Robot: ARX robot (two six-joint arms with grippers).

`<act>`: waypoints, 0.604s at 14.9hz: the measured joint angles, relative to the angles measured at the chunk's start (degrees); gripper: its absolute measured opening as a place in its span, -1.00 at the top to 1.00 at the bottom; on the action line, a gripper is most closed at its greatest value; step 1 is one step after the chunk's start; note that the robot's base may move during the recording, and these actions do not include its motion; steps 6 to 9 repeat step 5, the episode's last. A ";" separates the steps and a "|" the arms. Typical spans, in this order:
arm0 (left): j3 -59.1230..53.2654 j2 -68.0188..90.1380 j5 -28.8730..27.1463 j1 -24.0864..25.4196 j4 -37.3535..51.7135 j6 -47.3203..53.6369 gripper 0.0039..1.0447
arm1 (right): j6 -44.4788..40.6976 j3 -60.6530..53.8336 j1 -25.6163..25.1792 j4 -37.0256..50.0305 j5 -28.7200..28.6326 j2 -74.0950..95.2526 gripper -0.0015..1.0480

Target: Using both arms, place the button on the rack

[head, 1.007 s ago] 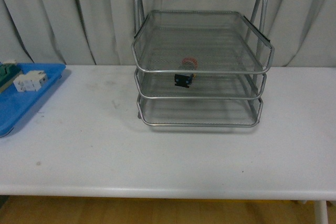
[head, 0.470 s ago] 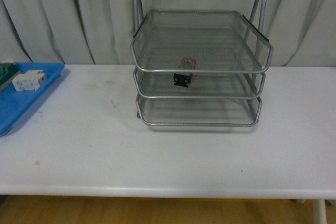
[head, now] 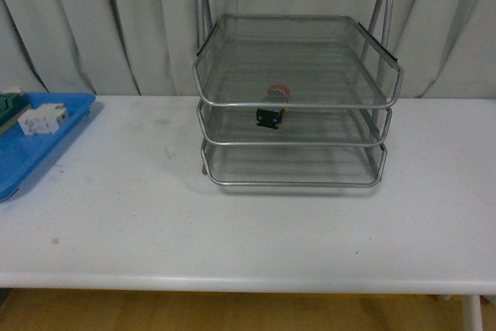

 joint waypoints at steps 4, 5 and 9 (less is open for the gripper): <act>0.00 0.00 0.00 0.00 0.00 0.00 -0.88 | -0.02 0.00 0.00 0.00 0.00 0.00 -0.87; 0.00 0.00 0.00 0.00 0.00 0.00 -0.88 | -0.02 0.00 0.00 0.00 0.00 0.00 -0.87; 0.00 0.00 0.00 0.00 0.00 0.00 -0.88 | -0.02 0.00 0.00 0.00 0.00 0.00 -0.87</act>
